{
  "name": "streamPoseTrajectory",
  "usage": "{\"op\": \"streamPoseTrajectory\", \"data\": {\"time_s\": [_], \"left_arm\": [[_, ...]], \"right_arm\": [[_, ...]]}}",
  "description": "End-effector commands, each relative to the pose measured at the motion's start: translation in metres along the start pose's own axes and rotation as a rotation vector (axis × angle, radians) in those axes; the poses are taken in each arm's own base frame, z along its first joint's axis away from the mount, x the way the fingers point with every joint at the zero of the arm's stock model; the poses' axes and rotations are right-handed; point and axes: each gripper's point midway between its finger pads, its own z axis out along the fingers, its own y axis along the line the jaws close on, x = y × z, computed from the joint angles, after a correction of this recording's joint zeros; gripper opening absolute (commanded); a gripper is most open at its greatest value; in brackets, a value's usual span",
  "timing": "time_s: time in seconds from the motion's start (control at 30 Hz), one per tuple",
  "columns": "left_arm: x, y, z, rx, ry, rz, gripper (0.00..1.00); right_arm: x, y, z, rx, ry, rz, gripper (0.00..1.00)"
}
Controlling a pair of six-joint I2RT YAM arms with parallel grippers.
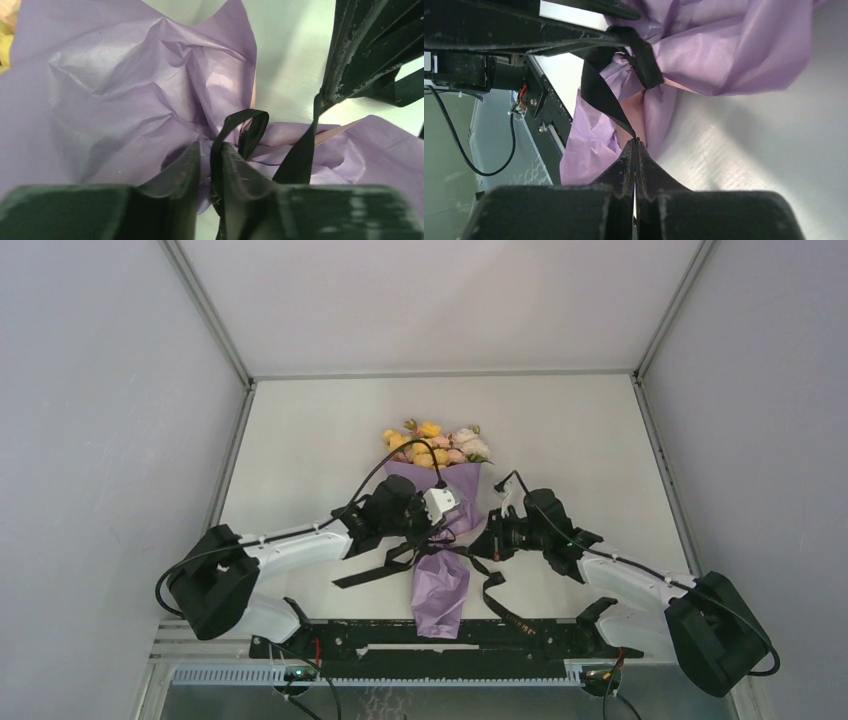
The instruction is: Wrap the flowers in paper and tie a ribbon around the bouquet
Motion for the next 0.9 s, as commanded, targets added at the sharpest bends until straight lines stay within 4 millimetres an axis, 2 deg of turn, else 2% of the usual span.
{"op": "streamPoseTrajectory", "data": {"time_s": [0.0,0.07,0.1,0.17,0.27,0.4,0.53,0.63,0.77,0.87], "left_arm": [[-0.035,0.009,-0.004,-0.031,-0.086,0.068,0.15],[-0.047,0.009,-0.011,-0.033,-0.111,0.061,0.02],[-0.052,0.007,-0.015,-0.028,-0.122,0.055,0.00],[-0.062,0.003,-0.024,-0.009,-0.147,0.039,0.00],[-0.056,-0.008,-0.031,0.035,-0.121,0.009,0.00],[-0.056,-0.010,-0.035,0.032,-0.137,-0.017,0.00],[-0.056,-0.018,-0.037,0.072,-0.145,-0.020,0.00],[-0.055,-0.014,-0.037,0.044,-0.150,-0.020,0.00],[-0.051,-0.012,-0.038,0.032,-0.144,-0.018,0.00],[-0.050,-0.017,-0.039,0.054,-0.149,-0.015,0.00]], "right_arm": [[-0.013,0.016,0.009,-0.032,-0.058,-0.030,0.00],[-0.014,0.022,0.014,-0.041,-0.068,-0.031,0.00],[-0.015,0.025,0.017,-0.046,-0.072,-0.031,0.00],[-0.019,0.029,0.022,-0.049,-0.086,-0.022,0.00],[-0.032,0.031,0.029,-0.050,-0.132,-0.009,0.00],[-0.055,0.034,0.043,-0.059,-0.209,0.007,0.00],[-0.072,0.050,0.053,-0.135,-0.230,0.004,0.00],[-0.066,0.059,0.061,-0.156,-0.192,-0.015,0.00],[-0.052,0.062,0.067,-0.153,-0.149,-0.010,0.00],[-0.056,0.061,0.071,-0.151,-0.167,0.028,0.00]]}}
